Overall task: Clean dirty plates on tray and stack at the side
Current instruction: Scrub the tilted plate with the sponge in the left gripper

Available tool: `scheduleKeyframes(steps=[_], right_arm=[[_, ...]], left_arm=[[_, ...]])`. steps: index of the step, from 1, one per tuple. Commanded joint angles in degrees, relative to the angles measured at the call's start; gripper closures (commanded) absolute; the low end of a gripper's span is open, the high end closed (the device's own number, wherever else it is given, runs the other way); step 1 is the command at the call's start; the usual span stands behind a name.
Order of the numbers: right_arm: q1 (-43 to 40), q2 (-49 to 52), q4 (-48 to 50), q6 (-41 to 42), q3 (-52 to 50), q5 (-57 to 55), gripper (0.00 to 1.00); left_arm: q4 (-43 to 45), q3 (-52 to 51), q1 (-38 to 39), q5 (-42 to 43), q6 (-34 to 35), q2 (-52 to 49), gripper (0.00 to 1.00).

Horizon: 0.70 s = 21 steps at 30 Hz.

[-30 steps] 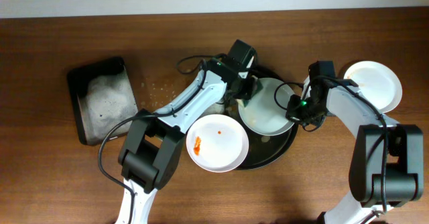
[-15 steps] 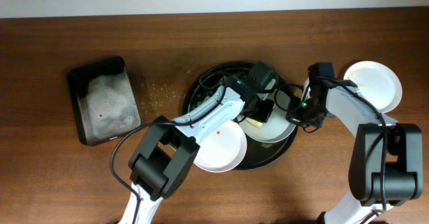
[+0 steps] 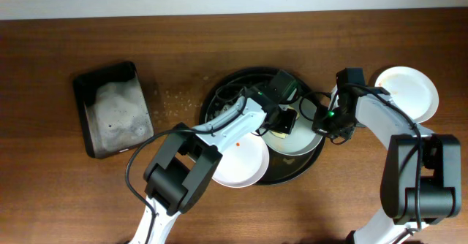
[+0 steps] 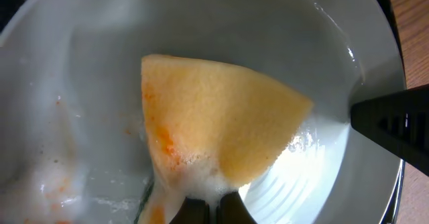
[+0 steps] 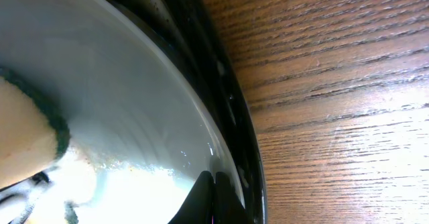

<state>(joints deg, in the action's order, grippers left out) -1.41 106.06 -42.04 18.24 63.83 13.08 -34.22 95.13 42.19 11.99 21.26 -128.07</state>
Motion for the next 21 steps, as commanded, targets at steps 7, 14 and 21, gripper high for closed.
scheduleKeyframes(steps=[7,14,21], right_arm=[[-0.48,0.83,-0.59,1.40,-0.63,-2.84,0.96],[-0.48,0.83,-0.70,1.40,-0.63,-2.84,0.96],[-0.48,0.83,-0.70,1.40,-0.63,-2.84,0.95]], left_arm=[[-10.75,8.28,-3.85,-19.30,-3.50,-4.09,1.00],[-18.78,19.61,-3.87,-16.65,-4.44,-4.02,1.00],[-20.57,19.26,-1.07,0.28,2.14,-5.57,1.00]])
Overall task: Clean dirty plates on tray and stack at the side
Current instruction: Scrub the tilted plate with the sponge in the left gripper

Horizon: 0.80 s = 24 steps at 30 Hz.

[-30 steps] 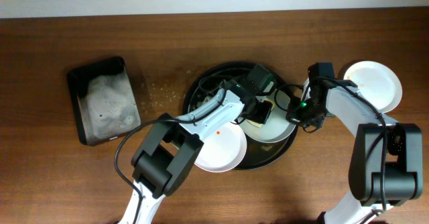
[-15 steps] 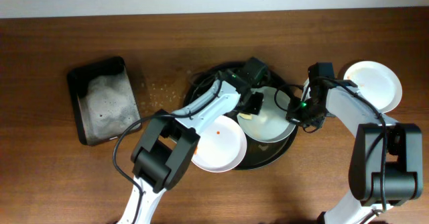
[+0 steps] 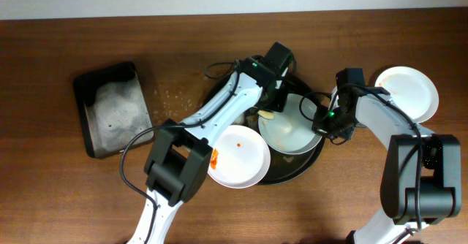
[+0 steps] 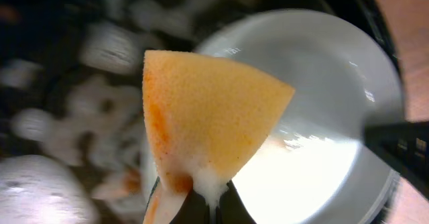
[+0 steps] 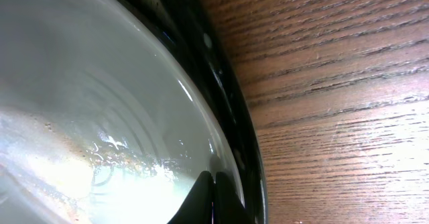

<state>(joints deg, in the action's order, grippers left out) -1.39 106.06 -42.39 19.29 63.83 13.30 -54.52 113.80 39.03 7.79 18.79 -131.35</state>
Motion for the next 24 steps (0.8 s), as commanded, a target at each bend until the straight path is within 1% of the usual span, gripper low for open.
scheduleKeyframes(steps=[1,3,5,8,12,14,17,18,22,24], right_arm=[[-0.50,0.83,-0.35,0.35,-0.63,-3.06,0.95],[-0.50,0.83,-0.35,0.35,-0.63,-3.06,0.95],[-0.50,0.83,-0.35,0.35,-0.63,-3.06,0.95],[-0.50,0.81,-0.44,0.35,-0.63,-3.06,0.96],[-0.50,0.81,-0.42,0.35,-0.63,-3.06,0.96],[-0.50,0.81,-0.35,0.35,-0.61,-3.06,0.95],[-0.50,0.81,-0.37,0.35,-0.61,-3.06,0.95],[-0.50,0.81,-0.37,0.35,-0.61,-3.06,0.96],[-0.50,0.81,-0.42,0.35,-0.63,-3.06,0.95],[-0.50,0.81,-0.50,0.33,-0.61,-3.06,0.95]], left_arm=[[-0.26,0.48,2.64,4.50,6.69,-3.69,1.00],[-0.22,-0.35,3.10,4.94,9.77,-6.69,1.00],[-0.81,-0.35,2.97,5.99,10.03,-8.92,1.00],[-2.67,-0.35,2.78,5.70,9.86,-9.14,1.00],[-6.62,-0.31,1.29,-3.23,9.84,-8.76,1.00],[-8.00,-0.28,-0.24,-3.54,8.24,-8.55,1.00],[-8.70,-0.11,-2.86,-8.44,7.89,-8.55,1.00],[-8.17,0.63,-3.63,-9.86,6.71,-8.55,1.00],[-8.57,11.65,-4.44,-15.19,2.67,-8.44,1.00],[-11.76,17.88,-4.61,-15.80,2.10,-8.44,1.00]])
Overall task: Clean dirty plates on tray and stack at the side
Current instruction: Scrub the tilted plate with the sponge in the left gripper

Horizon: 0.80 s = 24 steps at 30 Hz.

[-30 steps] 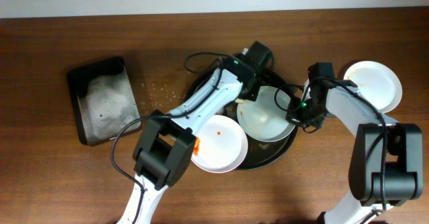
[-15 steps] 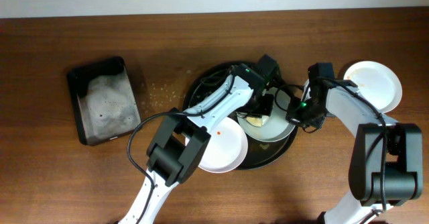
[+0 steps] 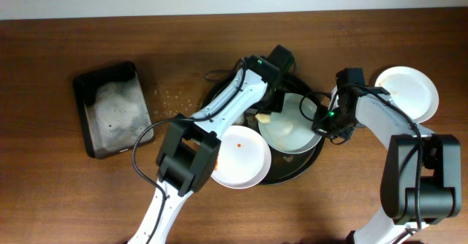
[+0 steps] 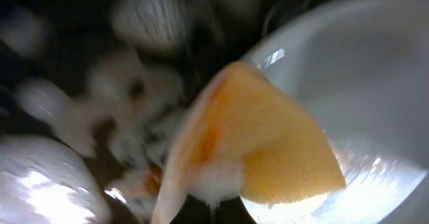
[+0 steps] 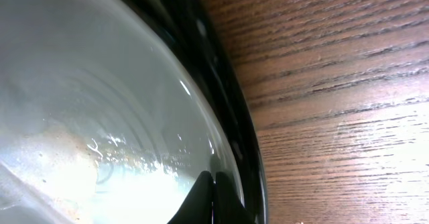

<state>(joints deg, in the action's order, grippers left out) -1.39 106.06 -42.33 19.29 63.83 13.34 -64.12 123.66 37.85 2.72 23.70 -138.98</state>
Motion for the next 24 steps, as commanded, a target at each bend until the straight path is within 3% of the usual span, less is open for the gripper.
scheduleKeyframes(steps=[1,4,8,11,19,24], right_arm=[[-0.50,0.81,-0.74,0.33,-0.61,-3.08,0.95],[-0.50,-0.17,-2.01,0.28,0.07,-3.08,0.94],[-0.50,-5.73,-6.12,-4.07,3.26,-2.32,0.81],[-0.52,-9.51,-7.23,-4.28,4.35,-1.79,0.75],[-0.57,-11.08,-8.76,-4.48,4.55,-2.56,0.74],[-0.57,-10.91,-10.82,-4.46,4.31,-4.22,0.74]], left_arm=[[-3.82,10.40,-3.52,-10.69,-3.06,-0.81,1.00],[-7.72,15.10,-3.52,-10.38,-4.39,-0.81,1.00],[-9.92,15.19,-3.52,3.69,-8.96,-0.83,1.00],[-11.45,14.78,-3.34,8.28,-9.55,-0.83,1.00],[-6.45,2.54,-0.57,16.57,-10.56,-0.83,1.00],[-2.25,-1.75,0.09,16.39,-10.49,-0.85,1.00]])
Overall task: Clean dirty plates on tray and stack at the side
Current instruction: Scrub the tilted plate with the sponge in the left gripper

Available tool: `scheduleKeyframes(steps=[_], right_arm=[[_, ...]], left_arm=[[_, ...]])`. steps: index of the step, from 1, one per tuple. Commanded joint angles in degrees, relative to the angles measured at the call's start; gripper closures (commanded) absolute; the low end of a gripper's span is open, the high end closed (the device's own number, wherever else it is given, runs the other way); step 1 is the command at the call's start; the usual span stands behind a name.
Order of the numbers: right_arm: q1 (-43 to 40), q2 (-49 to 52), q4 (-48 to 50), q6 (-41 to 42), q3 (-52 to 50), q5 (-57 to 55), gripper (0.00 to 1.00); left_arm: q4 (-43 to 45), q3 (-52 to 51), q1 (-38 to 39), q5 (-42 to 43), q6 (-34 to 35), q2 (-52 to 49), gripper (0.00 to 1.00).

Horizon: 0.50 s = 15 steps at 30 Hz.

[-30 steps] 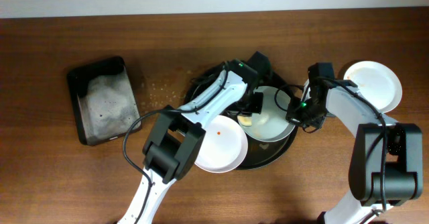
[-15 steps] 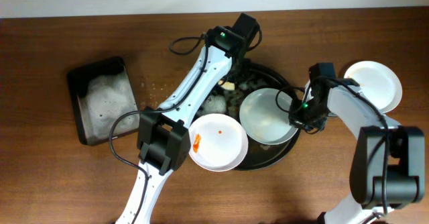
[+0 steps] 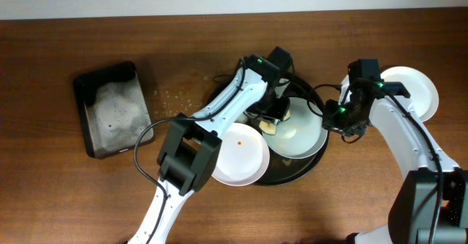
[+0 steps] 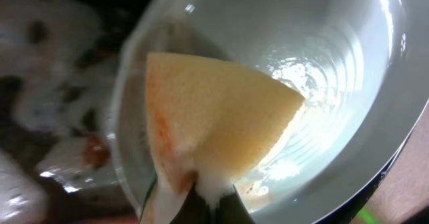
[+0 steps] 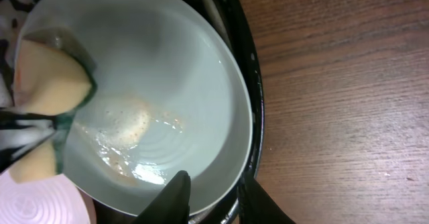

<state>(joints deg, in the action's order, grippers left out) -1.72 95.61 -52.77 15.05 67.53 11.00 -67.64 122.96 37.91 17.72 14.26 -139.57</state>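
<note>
A pale plate (image 3: 301, 131) (image 5: 167, 76) lies in the round black tray (image 3: 292, 178), wet and foamy with faint orange traces. My left gripper (image 3: 273, 118) (image 4: 213, 207) is shut on a yellow sponge (image 4: 214, 117) (image 5: 50, 76) resting on the plate's left part. At the plate's right edge my right gripper (image 3: 333, 118) (image 5: 218, 197) is open, one finger over the plate and one over the tray rim (image 5: 256, 103). A white plate with an orange spot (image 3: 238, 156) lies on the tray's front left. One clean white plate (image 3: 411, 90) sits on the table at the right.
A black tub of foamy water (image 3: 113, 109) stands at the left. Foam blobs and cables lie on the back of the tray. Bare brown table surrounds the tray.
My right gripper was shut on the plate's right rim; now it is open and pulled back, the rim lying between its fingers. The sponge has moved from the plate's left edge onto the plate.
At first the sponge pressed on the plate while my right gripper held its rim. Then the sponge was lifted off over the tray's back. Then it stood at the plate's left edge. Now it rests on the plate again and the right gripper has let go.
</note>
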Motion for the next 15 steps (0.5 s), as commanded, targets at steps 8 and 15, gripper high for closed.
scheduleKeyframes(steps=[8,15], right_arm=[[-0.22,5.33,1.20,-1.31,0.52,-1.62,0.74],[-0.15,8.76,3.91,-1.31,-0.24,-1.11,0.75]], left_arm=[[8.15,-9.25,-0.20,-5.18,0.46,-0.37,1.00],[8.22,-10.54,-2.69,-6.10,3.69,-0.35,1.00]])
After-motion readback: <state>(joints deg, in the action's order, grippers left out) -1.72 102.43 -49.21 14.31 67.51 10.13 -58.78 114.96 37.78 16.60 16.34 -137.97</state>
